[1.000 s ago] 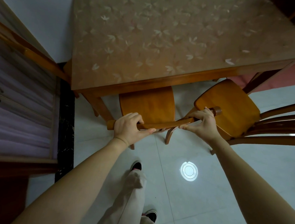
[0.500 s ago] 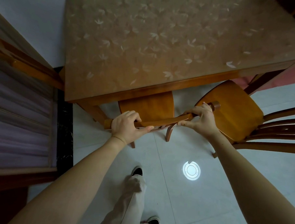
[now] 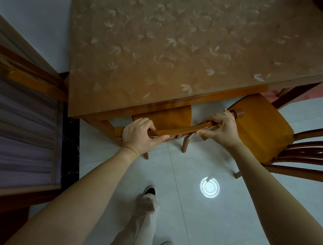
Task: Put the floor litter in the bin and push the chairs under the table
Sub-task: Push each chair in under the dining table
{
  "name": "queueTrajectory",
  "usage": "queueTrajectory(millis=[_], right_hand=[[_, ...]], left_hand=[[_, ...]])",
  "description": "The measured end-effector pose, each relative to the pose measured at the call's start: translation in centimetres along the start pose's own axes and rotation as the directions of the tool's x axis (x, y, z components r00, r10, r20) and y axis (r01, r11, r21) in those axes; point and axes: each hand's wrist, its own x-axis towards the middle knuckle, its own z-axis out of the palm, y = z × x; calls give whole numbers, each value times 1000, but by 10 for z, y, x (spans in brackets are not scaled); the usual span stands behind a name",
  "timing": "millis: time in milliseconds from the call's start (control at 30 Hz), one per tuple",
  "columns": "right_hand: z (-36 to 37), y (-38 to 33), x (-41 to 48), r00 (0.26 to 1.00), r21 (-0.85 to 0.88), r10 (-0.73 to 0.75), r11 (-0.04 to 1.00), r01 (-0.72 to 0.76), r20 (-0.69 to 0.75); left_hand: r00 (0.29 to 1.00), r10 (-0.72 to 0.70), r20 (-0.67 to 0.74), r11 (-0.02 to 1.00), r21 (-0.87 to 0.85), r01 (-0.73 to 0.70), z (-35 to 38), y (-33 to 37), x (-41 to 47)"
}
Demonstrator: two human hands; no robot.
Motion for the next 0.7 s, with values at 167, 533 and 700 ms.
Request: queueTrajectory(millis=[167,533,700], right_hand=[[-2,1,10,1000,10,8,1000,-8,6],[-19,-32,-2,988,-120,56,992,-39,145],[-31,-67,-30,994,-199,82,978,-66,71]], left_hand=[[1000,-5,10,1000,-13,5,2,-3,11],[990,18,140,999,26,-21,-3,-3,-1],[976,121,180,993,-37,-116,-29,0,-12]])
